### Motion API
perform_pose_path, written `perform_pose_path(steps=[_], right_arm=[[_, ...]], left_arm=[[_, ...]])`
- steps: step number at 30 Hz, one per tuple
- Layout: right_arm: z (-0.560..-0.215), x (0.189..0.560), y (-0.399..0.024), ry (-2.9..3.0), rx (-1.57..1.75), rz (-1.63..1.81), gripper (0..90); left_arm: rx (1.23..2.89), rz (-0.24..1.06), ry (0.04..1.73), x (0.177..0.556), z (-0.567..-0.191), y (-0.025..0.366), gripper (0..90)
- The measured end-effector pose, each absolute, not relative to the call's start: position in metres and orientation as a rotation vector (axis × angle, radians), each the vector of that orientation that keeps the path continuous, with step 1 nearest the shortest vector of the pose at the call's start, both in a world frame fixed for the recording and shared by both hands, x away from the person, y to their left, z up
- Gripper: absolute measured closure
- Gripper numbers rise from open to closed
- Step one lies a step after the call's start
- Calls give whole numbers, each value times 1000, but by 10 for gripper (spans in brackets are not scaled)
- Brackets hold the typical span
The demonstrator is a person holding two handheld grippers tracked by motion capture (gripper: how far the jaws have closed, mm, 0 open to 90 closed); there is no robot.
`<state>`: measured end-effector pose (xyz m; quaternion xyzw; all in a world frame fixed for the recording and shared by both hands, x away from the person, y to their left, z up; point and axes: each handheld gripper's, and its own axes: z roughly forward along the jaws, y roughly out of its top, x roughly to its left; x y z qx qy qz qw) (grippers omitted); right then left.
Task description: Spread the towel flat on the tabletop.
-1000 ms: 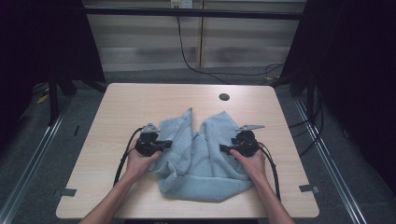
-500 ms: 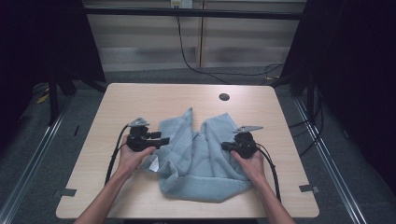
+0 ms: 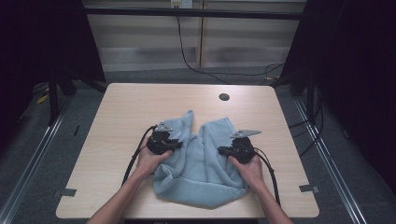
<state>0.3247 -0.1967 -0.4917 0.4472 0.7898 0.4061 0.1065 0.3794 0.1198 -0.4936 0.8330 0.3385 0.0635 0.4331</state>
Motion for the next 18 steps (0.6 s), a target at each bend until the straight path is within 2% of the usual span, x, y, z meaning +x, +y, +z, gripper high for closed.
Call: perform_pose_path(steps=[3, 11, 18], right_arm=[[-484, 325, -205, 2267, 1331, 1229, 866], [-455, 318, -253, 2055, 1398, 1258, 869], [-451, 307, -289, 1958, 1478, 1203, 870]], left_arm=[[2010, 147, 865, 380, -485, 140, 799], [1900, 226, 917, 375, -454, 196, 803], [1865, 269, 968, 366, -443, 237, 814]])
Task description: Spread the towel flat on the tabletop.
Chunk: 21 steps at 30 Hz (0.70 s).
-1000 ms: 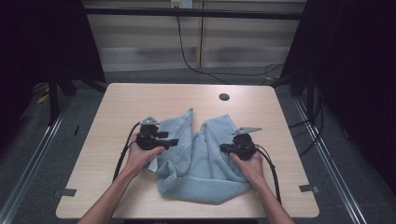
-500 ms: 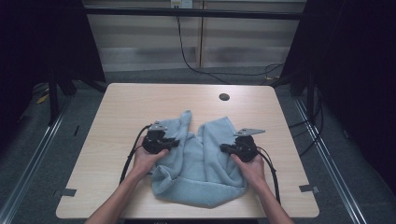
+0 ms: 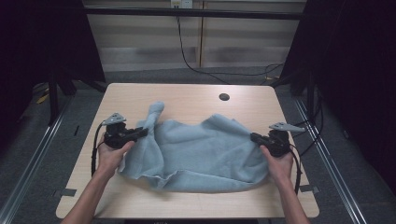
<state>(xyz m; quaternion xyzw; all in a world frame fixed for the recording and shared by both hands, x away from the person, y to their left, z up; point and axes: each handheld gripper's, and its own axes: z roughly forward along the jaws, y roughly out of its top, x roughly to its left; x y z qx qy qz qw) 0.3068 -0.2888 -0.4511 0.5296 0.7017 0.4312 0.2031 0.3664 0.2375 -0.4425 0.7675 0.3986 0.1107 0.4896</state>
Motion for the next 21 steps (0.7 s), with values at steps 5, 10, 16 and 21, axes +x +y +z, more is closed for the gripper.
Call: perform_pose_path(steps=[5, 10, 16, 21], right_arm=[[-463, 296, -306, 1987, 1522, 1111, 825], [-467, 284, -308, 2000, 1523, 1103, 622], [-461, 276, -293, 2007, 1493, 1131, 548], [-484, 282, -268, 2153, 1466, 1014, 532]], left_arm=[[1886, 262, 1021, 351, -452, 261, 815], [1926, 266, 1023, 341, -455, 266, 718], [1909, 268, 907, 342, -437, 249, 604], [1971, 230, 848, 354, -450, 214, 568]])
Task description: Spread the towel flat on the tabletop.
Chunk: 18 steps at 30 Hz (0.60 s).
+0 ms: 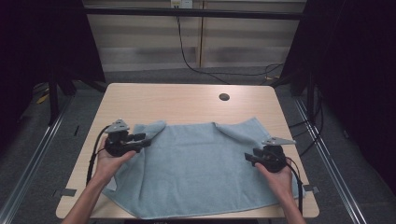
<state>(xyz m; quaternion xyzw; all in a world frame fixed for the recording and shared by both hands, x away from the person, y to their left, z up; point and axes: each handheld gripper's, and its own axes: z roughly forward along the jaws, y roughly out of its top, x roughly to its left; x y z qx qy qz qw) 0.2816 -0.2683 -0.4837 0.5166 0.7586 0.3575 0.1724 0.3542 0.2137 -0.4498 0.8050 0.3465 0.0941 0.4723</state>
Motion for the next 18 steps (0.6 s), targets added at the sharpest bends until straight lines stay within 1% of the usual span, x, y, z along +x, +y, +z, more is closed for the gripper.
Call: perform_pose_path(steps=[1, 4, 6, 8, 10, 13, 15, 18], right_arm=[[-489, 284, -266, 2172, 1469, 968, 519], [-499, 289, -262, 2196, 1470, 911, 509], [-499, 295, -264, 2182, 1484, 920, 511], [-500, 302, -267, 2164, 1505, 919, 511], [-501, 308, -270, 2138, 1518, 942, 511], [-502, 319, -271, 2128, 1521, 932, 504], [-503, 328, -269, 2129, 1511, 950, 458], [-506, 340, -262, 2118, 1485, 964, 416]], left_arm=[[1992, 220, 845, 358, -455, 207, 559], [2113, 255, 850, 365, -474, 192, 547], [2165, 275, 870, 366, -486, 190, 557], [2219, 267, 888, 364, -495, 193, 565], [2227, 267, 867, 358, -498, 200, 570], [2221, 229, 891, 346, -496, 207, 584], [2232, 225, 860, 334, -496, 208, 584], [2247, 155, 837, 321, -493, 210, 583]])
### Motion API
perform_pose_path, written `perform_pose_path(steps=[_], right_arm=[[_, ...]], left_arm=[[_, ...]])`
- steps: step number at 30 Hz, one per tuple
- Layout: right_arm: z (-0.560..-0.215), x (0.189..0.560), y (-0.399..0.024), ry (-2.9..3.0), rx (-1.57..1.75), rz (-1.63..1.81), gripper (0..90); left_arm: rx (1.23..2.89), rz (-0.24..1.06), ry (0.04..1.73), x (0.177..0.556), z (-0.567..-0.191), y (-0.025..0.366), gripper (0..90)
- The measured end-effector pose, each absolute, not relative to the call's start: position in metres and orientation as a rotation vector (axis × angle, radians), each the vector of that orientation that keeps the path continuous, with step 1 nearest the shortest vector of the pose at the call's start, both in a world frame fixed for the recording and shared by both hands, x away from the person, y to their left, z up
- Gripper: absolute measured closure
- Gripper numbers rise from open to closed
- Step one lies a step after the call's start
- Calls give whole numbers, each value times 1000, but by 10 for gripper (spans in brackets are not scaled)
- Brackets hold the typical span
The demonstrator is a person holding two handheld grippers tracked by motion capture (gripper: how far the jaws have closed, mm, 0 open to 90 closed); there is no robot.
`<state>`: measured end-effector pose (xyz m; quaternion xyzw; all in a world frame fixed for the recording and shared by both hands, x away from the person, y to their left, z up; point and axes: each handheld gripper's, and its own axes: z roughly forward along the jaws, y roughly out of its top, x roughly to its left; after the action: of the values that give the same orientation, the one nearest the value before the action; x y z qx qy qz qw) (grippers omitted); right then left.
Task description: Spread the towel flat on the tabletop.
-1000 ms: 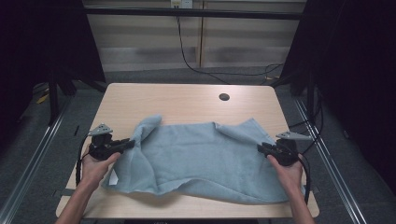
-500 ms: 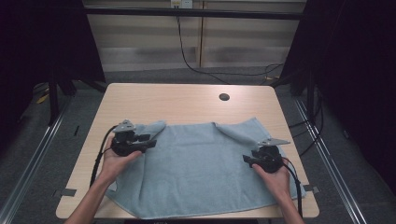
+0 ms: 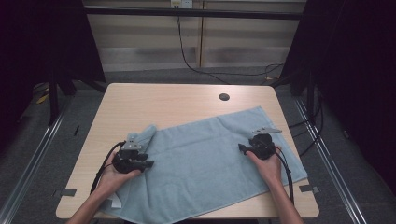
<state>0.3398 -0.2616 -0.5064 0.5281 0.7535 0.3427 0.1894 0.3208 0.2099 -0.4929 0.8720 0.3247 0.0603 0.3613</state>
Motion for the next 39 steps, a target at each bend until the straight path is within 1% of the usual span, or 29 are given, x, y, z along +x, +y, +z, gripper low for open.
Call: perform_pose_path(steps=[2, 3, 6, 8, 9, 11, 13, 15, 16, 17, 20, 22, 25, 26, 28, 29, 31, 39], right_arm=[[-507, 350, -254, 2127, 1469, 950, 378], [-507, 355, -250, 2134, 1467, 945, 358], [-506, 367, -241, 2150, 1462, 1019, 359], [-502, 366, -239, 2130, 1467, 1102, 371], [-493, 359, -236, 2148, 1437, 1139, 369], [-488, 353, -235, 2161, 1424, 1152, 369], [-479, 336, -233, 2196, 1405, 1183, 370], [-474, 315, -233, 2216, 1389, 1207, 379], [-471, 292, -233, 2239, 1370, 1181, 383], [-471, 292, -233, 2239, 1370, 1181, 383], [-474, 261, -238, 2253, 1381, 1184, 393], [-480, 247, -241, 2260, 1398, 1121, 400], [-493, 238, -246, 2274, 1449, 1025, 405], [-497, 239, -247, 2274, 1445, 997, 415], [-497, 242, -247, 2275, 1435, 999, 397], [-497, 245, -245, 2281, 1433, 976, 392], [-498, 253, -241, 2284, 1391, 939, 379], [-501, 300, -237, 2260, 1384, 917, 375]], left_arm=[[2197, 85, 828, 318, -490, 212, 591], [2175, 95, 816, 319, -486, 213, 591], [2080, 119, 812, 325, -475, 222, 592], [2033, 114, 846, 333, -470, 232, 598], [2016, 129, 860, 336, -468, 236, 631], [1991, 153, 882, 342, -465, 246, 631], [1965, 173, 913, 346, -466, 255, 643], [1963, 208, 948, 349, -469, 260, 646], [1980, 231, 949, 349, -471, 261, 634], [1988, 245, 950, 350, -473, 261, 634], [2007, 241, 944, 352, -479, 256, 613], [2034, 244, 931, 352, -483, 250, 610], [2095, 229, 911, 352, -494, 241, 614], [2106, 219, 908, 351, -498, 238, 613], [2121, 266, 887, 347, -501, 232, 602], [2130, 270, 886, 345, -501, 231, 597], [2109, 240, 905, 343, -501, 231, 589], [2123, 169, 876, 320, -500, 232, 587]])
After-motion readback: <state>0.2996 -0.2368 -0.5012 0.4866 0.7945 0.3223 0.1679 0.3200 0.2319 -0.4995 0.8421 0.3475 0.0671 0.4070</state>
